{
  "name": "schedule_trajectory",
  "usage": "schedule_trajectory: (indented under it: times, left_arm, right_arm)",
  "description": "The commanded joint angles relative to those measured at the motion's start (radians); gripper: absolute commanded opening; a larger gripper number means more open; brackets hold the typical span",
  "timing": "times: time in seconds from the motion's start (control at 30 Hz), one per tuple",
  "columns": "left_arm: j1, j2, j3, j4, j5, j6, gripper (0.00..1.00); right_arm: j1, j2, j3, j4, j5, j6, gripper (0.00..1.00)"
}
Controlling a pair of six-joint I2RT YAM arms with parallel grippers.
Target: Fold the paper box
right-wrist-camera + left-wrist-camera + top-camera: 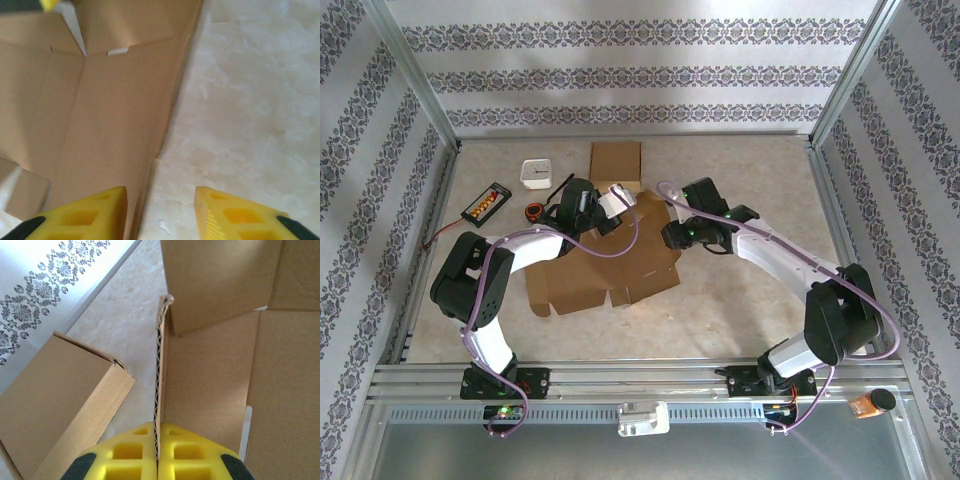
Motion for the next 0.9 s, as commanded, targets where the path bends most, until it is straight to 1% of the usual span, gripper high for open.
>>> schedule_trajectory:
  times: [0.0, 0.1, 0.13, 0.27, 0.37, 0.5, 0.53, 0.63, 0.7, 0.77, 0.87]
  left_arm:
    - [0.001, 0.019, 0.040, -0.043, -0.008, 0.015, 0.00]
    - [0.001, 0.023, 0.067, -0.061, -0.006, -0.016, 0.00]
    - [0.001, 0.025, 0.078, -0.070, -0.004, -0.034, 0.00]
    - [0.001, 0.037, 0.144, -0.141, 0.025, -0.127, 0.00]
    - [0.004, 0.052, 0.191, -0.201, 0.084, -0.181, 0.00]
    - [0.004, 0.068, 0.222, -0.236, 0.152, -0.226, 0.00]
    - [0.004, 0.066, 0.216, -0.224, 0.163, -0.233, 0.00]
    - [0.004, 0.052, 0.182, -0.158, 0.164, -0.253, 0.00]
    - [0.002, 0.036, 0.160, -0.122, 0.175, -0.268, 0.00]
    - [-0.006, 0.009, 0.119, -0.051, 0.199, -0.301, 0.00]
    - [-0.012, -0.024, 0.058, 0.084, 0.218, -0.403, 0.00]
  right_arm:
    - [0.020, -0.004, 0.049, -0.024, 0.125, -0.064, 0.29]
    - [0.035, -0.023, 0.055, -0.016, 0.168, -0.120, 0.19]
    - [0.041, -0.034, 0.051, -0.005, 0.187, -0.147, 0.17]
    - [0.050, -0.072, 0.029, 0.054, 0.217, -0.264, 0.14]
    - [0.050, -0.079, 0.020, 0.082, 0.222, -0.322, 0.14]
    - [0.051, -0.068, 0.026, 0.085, 0.184, -0.399, 0.13]
    - [0.052, -0.063, 0.028, 0.086, 0.181, -0.411, 0.13]
    - [0.052, -0.025, 0.071, 0.063, 0.228, -0.410, 0.13]
    - [0.063, 0.004, 0.102, 0.060, 0.304, -0.401, 0.14]
    - [0.076, 0.021, 0.113, 0.091, 0.373, -0.426, 0.14]
    - [0.090, 0.026, 0.102, 0.175, 0.469, -0.494, 0.14]
